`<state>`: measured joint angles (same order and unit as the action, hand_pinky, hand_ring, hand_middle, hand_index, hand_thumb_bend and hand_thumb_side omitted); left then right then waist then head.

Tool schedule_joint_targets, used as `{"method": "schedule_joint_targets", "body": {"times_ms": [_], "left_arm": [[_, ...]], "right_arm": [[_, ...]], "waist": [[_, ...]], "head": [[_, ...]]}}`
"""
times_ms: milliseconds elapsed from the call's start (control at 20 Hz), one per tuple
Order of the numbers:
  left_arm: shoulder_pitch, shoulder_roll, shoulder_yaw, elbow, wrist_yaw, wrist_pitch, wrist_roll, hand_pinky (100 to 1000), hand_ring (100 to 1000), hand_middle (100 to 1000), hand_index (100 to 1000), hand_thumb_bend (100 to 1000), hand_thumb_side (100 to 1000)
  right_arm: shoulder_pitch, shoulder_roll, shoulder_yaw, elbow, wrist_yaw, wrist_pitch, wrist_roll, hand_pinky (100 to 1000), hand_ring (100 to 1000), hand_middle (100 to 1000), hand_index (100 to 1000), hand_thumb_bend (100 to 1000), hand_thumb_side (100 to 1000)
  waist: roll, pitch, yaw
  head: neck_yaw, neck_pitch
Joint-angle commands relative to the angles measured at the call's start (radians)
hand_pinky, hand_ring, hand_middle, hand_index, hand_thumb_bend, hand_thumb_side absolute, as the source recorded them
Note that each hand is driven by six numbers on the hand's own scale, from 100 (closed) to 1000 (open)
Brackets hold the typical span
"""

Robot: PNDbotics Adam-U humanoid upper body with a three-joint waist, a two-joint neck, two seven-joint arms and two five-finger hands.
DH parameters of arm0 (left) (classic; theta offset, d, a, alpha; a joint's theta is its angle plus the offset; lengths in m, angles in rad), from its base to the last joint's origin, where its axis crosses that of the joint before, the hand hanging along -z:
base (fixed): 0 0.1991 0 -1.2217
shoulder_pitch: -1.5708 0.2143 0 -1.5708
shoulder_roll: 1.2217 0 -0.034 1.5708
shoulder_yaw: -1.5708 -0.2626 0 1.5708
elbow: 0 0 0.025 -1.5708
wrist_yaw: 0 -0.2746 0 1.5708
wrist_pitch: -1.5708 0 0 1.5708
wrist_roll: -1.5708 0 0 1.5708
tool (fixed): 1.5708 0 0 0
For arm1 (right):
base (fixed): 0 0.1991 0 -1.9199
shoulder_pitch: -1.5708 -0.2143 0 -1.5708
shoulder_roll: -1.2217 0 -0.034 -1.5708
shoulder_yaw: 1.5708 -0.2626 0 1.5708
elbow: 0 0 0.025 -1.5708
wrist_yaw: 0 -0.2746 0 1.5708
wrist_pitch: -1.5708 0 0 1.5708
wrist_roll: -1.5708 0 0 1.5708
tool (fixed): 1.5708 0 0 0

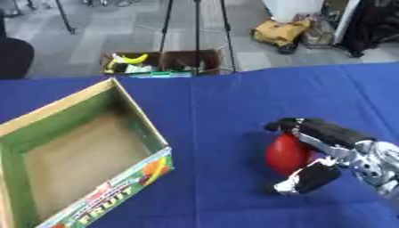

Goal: Pick up objects on the table and place them in the box.

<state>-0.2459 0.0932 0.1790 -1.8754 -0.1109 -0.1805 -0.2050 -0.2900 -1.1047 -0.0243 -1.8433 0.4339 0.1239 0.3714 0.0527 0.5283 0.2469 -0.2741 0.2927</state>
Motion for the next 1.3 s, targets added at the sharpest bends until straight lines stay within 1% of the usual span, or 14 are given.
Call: {"method": "schedule_joint_targets", "body": {"times_ms": [50,200,250,550,600,650,700,750,850,900,1050,1150,1200,1300], "left_arm": [[0.000,0.021,0.006,-0.012,-0.002,-0.004,0.002,210,547,595,666,100,857],[0.000,0.021,0.006,-0.012,-0.002,-0.004,0.002,210,547,595,666,100,857],[0.002,0.021,0.006,-0.011,-0.003,-0.003,0.001,212,548,597,666,100,857],[0.006,0.021,0.007,-0.011,-0.005,-0.003,0.000,212,549,599,666,100,858],[0.006,0.021,0.007,-0.011,-0.005,-0.003,0.000,212,549,599,666,100,858],[0.006,0.021,0.007,-0.011,-0.005,-0.002,0.000,211,548,599,666,100,857],[0.006,0.021,0.008,-0.011,-0.005,-0.002,0.000,211,548,599,666,100,857],[0.006,0.021,0.008,-0.011,-0.005,-0.002,0.000,211,548,600,666,100,857],[0.006,0.021,0.007,-0.011,-0.006,-0.002,0.000,212,548,600,666,100,857],[0.007,0.021,0.007,-0.011,-0.006,-0.002,0.000,212,548,600,666,100,857],[0.007,0.020,0.008,-0.011,-0.006,-0.003,0.000,213,549,600,666,100,857],[0.007,0.020,0.007,-0.011,-0.005,-0.002,0.000,214,550,601,666,100,858],[0.006,0.020,0.007,-0.011,-0.006,-0.002,0.000,215,551,601,666,100,857],[0.006,0.020,0.007,-0.011,-0.006,-0.002,0.000,215,551,601,666,100,857]], "right_arm": [[0.002,-0.032,-0.006,-0.005,0.003,0.003,0.000,804,821,866,963,705,541],[0.002,-0.033,-0.006,-0.006,0.003,0.003,0.000,804,821,866,963,705,541],[0.004,-0.034,-0.010,-0.006,0.002,0.005,-0.003,785,789,860,961,697,561],[0.025,-0.041,-0.027,-0.005,-0.014,0.012,-0.038,765,765,858,957,694,556],[0.027,-0.041,-0.027,-0.005,-0.014,0.013,-0.039,743,746,857,958,693,552],[0.029,-0.040,-0.028,-0.004,-0.015,0.013,-0.041,701,705,856,959,691,550],[0.031,-0.040,-0.028,-0.004,-0.018,0.014,-0.042,686,691,855,960,691,548],[0.032,-0.040,-0.029,-0.004,-0.021,0.014,-0.043,641,653,853,960,689,541],[0.034,-0.039,-0.030,-0.003,-0.031,0.016,-0.045,598,627,856,963,687,531],[0.035,-0.038,-0.031,-0.003,-0.039,0.017,-0.047,587,624,858,964,686,526],[0.036,-0.035,-0.035,-0.003,-0.070,0.022,-0.055,547,632,868,974,679,464],[0.036,-0.034,-0.036,-0.002,-0.097,0.026,-0.061,535,631,869,976,667,440],[0.037,-0.033,-0.036,-0.002,-0.111,0.028,-0.065,511,622,865,972,638,430],[0.037,-0.031,-0.037,-0.002,-0.138,0.032,-0.078,490,614,860,968,612,418]], "waist": [[-0.002,-0.027,0.000],[-0.002,-0.027,0.000],[-0.001,-0.030,-0.004],[0.003,-0.035,-0.017],[0.004,-0.035,-0.018],[0.004,-0.035,-0.018],[0.004,-0.035,-0.019],[0.005,-0.035,-0.019],[0.005,-0.035,-0.021],[0.006,-0.035,-0.021],[0.007,-0.035,-0.022],[0.007,-0.035,-0.023],[0.007,-0.035,-0.024],[0.008,-0.035,-0.024]], "head": [[0.003,-0.006],[0.003,-0.006],[0.004,-0.005],[0.007,-0.003],[0.007,-0.004],[0.007,-0.004],[0.008,-0.004],[0.008,-0.004],[0.008,-0.004],[0.008,-0.004],[0.007,-0.004],[0.007,-0.004],[0.006,-0.003],[0.004,-0.004]]}}
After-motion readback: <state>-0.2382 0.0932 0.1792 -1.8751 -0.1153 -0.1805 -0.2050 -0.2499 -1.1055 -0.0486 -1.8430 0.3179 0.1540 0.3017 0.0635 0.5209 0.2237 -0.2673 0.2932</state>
